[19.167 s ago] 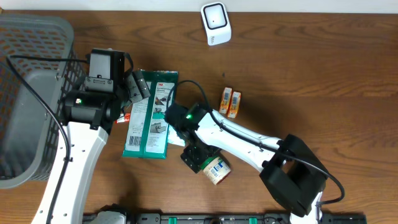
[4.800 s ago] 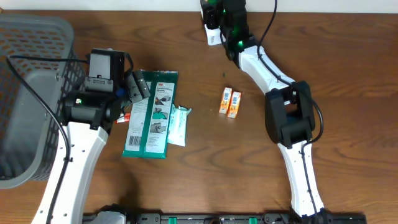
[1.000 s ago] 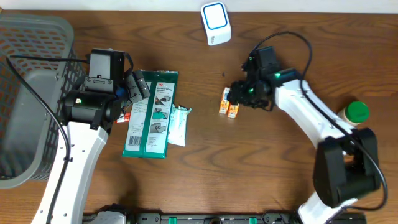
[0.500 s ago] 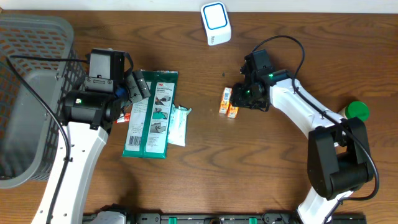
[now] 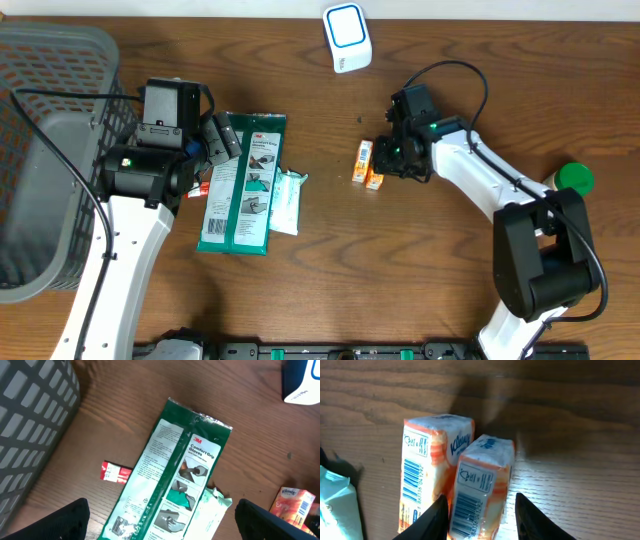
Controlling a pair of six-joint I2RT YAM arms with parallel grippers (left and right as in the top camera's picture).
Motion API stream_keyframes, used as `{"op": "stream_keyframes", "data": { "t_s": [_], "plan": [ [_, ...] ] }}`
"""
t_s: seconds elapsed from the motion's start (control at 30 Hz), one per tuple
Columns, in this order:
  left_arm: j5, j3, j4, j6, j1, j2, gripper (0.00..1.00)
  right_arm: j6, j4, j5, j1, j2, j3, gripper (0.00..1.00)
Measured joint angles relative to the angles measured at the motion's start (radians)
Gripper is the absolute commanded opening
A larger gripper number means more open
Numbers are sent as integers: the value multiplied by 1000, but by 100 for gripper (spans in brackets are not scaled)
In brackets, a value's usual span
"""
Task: Scan the item barcode
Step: 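Release the jar and move the right gripper toward the orange tissue packs, then grasp the right orange Kleenex pack with the right gripper and shift it right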
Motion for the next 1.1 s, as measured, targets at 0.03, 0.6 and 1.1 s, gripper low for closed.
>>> {"op": "stream_keyframes", "data": {
  "t_s": [0.03,0.6,1.1],
  "plan": [
    [0,0,0,0,0,0,93,0,2,1,3,0,0,33],
    [0,0,0,0,0,0,93,-50,-100,35,-52,-48,0,14],
    [0,0,0,0,0,0,93,-90,-326,321,-168,-271,-5,11]
  ]
}}
